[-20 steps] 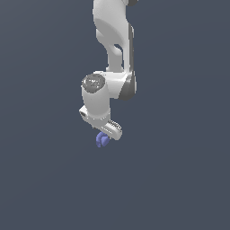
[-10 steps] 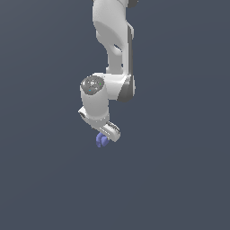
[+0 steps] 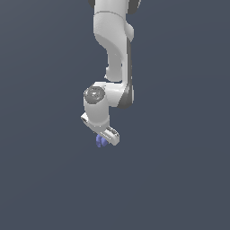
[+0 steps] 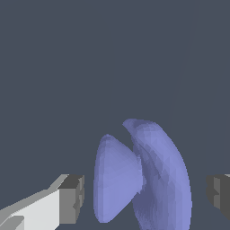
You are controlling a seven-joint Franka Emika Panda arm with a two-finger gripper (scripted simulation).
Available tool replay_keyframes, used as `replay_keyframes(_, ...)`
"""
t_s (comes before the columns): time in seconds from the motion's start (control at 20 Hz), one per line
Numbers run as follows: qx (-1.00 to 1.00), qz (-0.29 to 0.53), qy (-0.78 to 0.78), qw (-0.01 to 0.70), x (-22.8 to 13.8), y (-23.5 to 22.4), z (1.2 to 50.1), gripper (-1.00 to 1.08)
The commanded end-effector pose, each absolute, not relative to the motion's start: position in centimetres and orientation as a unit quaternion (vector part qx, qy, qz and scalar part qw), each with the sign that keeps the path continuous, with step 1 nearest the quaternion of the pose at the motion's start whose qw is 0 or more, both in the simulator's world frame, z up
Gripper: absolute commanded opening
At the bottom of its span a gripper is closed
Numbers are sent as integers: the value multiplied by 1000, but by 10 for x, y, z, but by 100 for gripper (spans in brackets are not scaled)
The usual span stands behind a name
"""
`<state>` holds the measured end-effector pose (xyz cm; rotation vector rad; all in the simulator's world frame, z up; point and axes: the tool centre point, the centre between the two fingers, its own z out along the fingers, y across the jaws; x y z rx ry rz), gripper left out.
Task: Pick up the object and move it to a goal position.
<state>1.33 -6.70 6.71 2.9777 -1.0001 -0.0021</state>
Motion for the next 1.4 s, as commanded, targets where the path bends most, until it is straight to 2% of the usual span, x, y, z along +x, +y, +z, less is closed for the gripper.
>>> replay_keyframes(0.0,948,0,-319,0,14,-67,60,100)
replay_keyframes(0.15,948,0,-319,0,15,-67,58,100)
replay_keyframes(0.2,948,0,-319,0,15,-67,58,-100)
replay_keyframes(0.9,948,0,-318,0,15,-64,64,-100)
replay_keyframes(1.35,948,0,-319,0,22,-45,116,-100)
